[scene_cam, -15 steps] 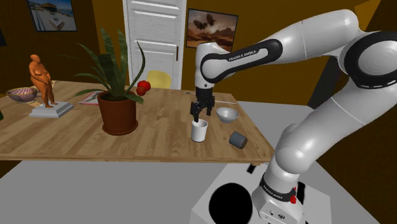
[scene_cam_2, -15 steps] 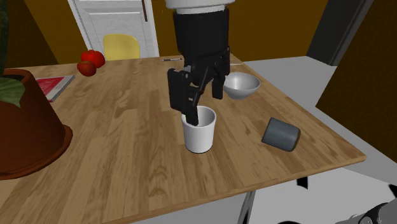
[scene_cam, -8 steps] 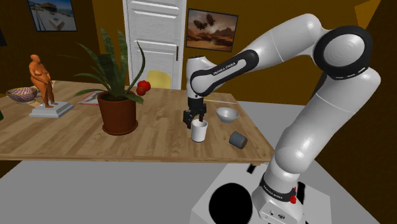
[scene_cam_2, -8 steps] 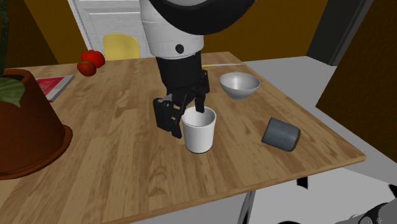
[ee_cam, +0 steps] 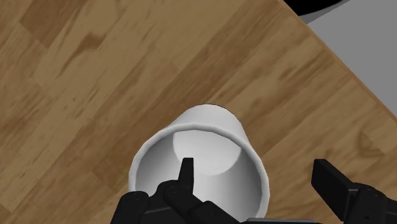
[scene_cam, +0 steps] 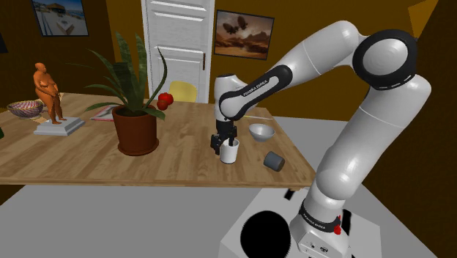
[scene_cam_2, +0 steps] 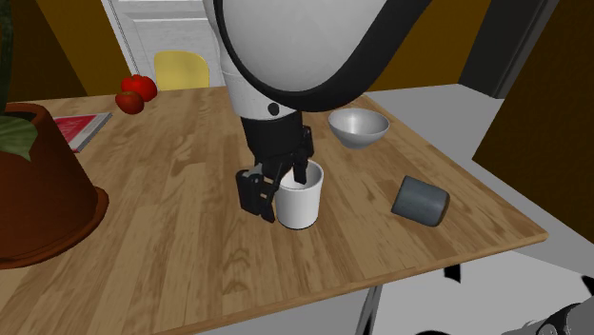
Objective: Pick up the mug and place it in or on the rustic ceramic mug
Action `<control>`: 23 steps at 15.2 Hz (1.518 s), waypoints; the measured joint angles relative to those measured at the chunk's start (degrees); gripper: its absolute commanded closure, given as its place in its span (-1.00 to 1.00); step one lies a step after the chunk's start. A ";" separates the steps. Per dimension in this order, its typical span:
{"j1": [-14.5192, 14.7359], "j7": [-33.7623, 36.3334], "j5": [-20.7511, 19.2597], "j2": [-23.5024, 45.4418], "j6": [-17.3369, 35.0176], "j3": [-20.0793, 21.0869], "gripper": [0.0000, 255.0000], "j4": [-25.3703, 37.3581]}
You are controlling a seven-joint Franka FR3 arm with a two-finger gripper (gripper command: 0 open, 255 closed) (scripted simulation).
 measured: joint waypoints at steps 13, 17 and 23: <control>-0.01 0.02 -0.02 0.16 0.16 0.00 1.00 0.01; -0.03 -0.19 0.06 -0.39 -0.90 -0.07 1.00 0.54; 0.10 -0.59 0.47 -2.96 -5.49 -0.08 1.00 2.60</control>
